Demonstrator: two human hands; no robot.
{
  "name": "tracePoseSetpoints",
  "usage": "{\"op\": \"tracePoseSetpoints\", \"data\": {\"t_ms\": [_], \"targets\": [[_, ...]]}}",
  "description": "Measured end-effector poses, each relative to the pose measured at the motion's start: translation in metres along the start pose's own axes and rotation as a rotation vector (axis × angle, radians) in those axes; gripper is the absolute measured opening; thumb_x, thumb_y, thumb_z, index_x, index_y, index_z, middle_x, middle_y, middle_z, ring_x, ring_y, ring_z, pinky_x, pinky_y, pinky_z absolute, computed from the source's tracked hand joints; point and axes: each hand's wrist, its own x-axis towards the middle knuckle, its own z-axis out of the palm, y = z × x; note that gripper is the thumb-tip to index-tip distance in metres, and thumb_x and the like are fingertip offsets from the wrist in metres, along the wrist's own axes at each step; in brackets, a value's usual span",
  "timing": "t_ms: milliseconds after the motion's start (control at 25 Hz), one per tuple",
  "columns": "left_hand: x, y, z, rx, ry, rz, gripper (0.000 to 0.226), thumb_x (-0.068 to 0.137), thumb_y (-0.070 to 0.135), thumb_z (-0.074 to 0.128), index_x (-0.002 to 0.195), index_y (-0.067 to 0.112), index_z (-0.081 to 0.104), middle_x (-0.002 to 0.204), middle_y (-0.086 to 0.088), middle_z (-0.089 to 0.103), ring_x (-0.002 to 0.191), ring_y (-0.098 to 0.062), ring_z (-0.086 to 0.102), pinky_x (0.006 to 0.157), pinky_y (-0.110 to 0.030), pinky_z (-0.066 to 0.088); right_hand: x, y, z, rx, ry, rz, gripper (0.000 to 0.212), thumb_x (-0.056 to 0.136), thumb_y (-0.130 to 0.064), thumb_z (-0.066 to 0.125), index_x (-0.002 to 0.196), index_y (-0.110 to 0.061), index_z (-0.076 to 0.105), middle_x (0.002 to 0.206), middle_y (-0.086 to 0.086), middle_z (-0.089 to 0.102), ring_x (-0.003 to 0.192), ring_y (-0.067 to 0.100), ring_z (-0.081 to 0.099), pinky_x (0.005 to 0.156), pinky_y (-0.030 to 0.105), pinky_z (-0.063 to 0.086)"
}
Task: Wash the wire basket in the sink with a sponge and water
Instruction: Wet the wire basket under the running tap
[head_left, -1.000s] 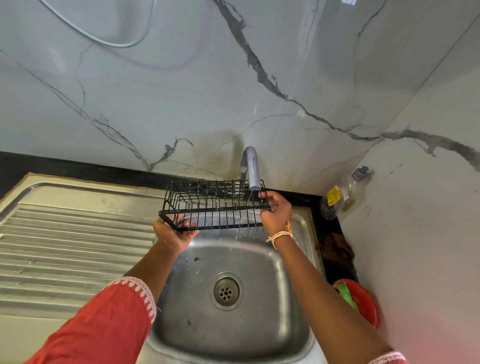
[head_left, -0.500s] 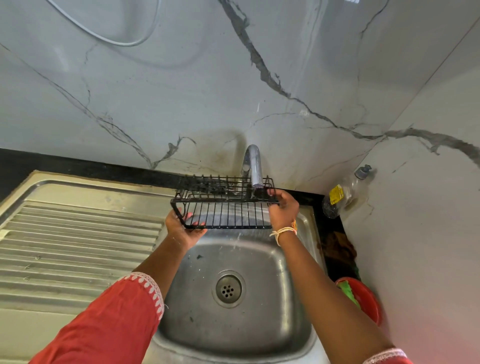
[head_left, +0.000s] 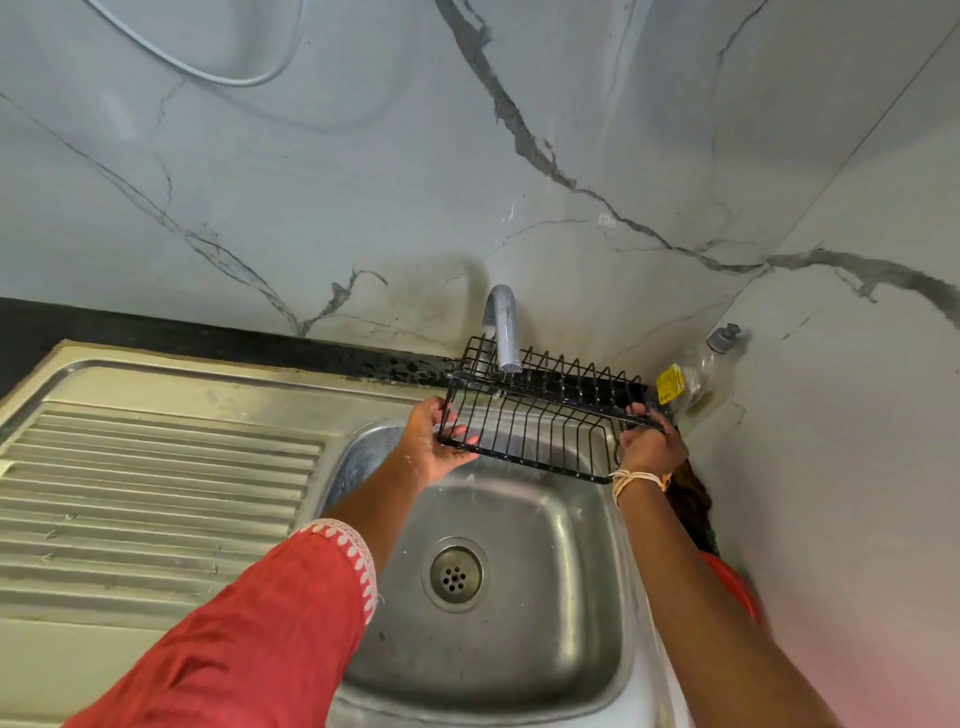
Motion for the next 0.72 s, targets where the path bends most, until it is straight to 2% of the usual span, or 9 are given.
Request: {"op": "tracePoseSetpoints", "data": {"t_ms": [120,200,280,360,400,480,600,720], "targets": [[0.003,-0.007,0.011,0.068,-0.025,-0.014,0.029,0.086,0.032,0.062,0.098,0.006,0.055,0.094,-0.018,0.058,0.095,-0.037,0.060,0.092,-0.057,0.046,0.003,-0.011,-0.009,-0.014,0.088,0.000,0.041,0.068,0.016,0.039,0.085,0.000,0.073,0.068,0.010,0.064,0.046,0.014,0.041,0.044,0.023,0.035],[0.005,-0.012,0.015,0.084,-0.062,-0.021,0.035,0.084,0.036,0.066,0.100,0.006,0.056,0.081,-0.012,0.057,0.076,-0.028,0.060,0.088,-0.052,0.050,0.003,-0.019,-0.013,-0.063,0.099,0.015,0.033,0.072,0.011,0.046,0.086,-0.002,0.073,0.064,0.007,0.061,0.047,0.013,0.046,0.048,0.025,0.041],[0.007,-0.016,0.017,0.115,-0.073,-0.041,0.046,0.084,0.045,0.067,0.106,0.005,0.058,0.076,-0.010,0.055,0.067,-0.024,0.057,0.092,-0.051,0.051,0.001,-0.025,-0.016,-0.141,0.100,-0.012,0.022,0.071,0.001,0.053,0.072,-0.011,0.072,0.059,0.004,0.059,0.049,0.014,0.049,0.051,0.029,0.045],[0.007,-0.020,0.015,0.183,-0.065,-0.062,0.064,0.085,0.062,0.058,0.114,0.005,0.058,0.097,-0.018,0.057,0.081,-0.031,0.060,0.097,-0.053,0.047,0.001,-0.027,-0.020,-0.292,0.080,-0.099,0.014,0.063,-0.014,0.056,0.053,-0.018,0.063,0.052,0.003,0.054,0.051,0.020,0.048,0.055,0.037,0.049],[0.006,-0.022,0.014,0.215,-0.061,-0.078,0.072,0.085,0.069,0.050,0.118,0.006,0.058,0.108,-0.022,0.055,0.089,-0.035,0.059,0.099,-0.055,0.046,0.000,-0.028,-0.021,-0.379,0.049,-0.130,0.010,0.061,-0.020,0.056,0.053,-0.017,0.061,0.051,0.004,0.054,0.053,0.025,0.050,0.058,0.043,0.052],[0.000,-0.024,0.010,0.279,-0.030,-0.097,0.083,0.085,0.077,0.032,0.122,0.007,0.057,0.117,-0.026,0.052,0.099,-0.039,0.056,0.099,-0.055,0.044,-0.002,-0.029,-0.024,-0.547,-0.056,-0.175,0.020,0.061,-0.031,0.055,0.063,-0.012,0.061,0.057,0.011,0.059,0.061,0.037,0.057,0.062,0.050,0.055],[-0.006,-0.024,0.000,0.357,0.046,-0.103,0.086,0.088,0.075,0.022,0.125,0.006,0.055,0.121,-0.029,0.053,0.112,-0.041,0.053,0.094,-0.050,0.047,-0.013,-0.039,-0.027,-0.695,-0.229,-0.186,0.051,0.062,-0.047,0.051,0.079,-0.002,0.065,0.073,0.020,0.064,0.073,0.040,0.060,0.065,0.041,0.049],[-0.013,-0.026,-0.007,0.430,0.109,-0.058,0.073,0.092,0.068,0.025,0.116,0.006,0.054,0.094,-0.019,0.058,0.085,-0.029,0.056,0.074,-0.040,0.052,-0.023,-0.051,-0.034,-0.693,-0.335,-0.085,0.065,0.062,-0.058,0.054,0.090,0.001,0.063,0.069,0.011,0.059,0.065,0.029,0.055,0.060,0.035,0.041]]}}
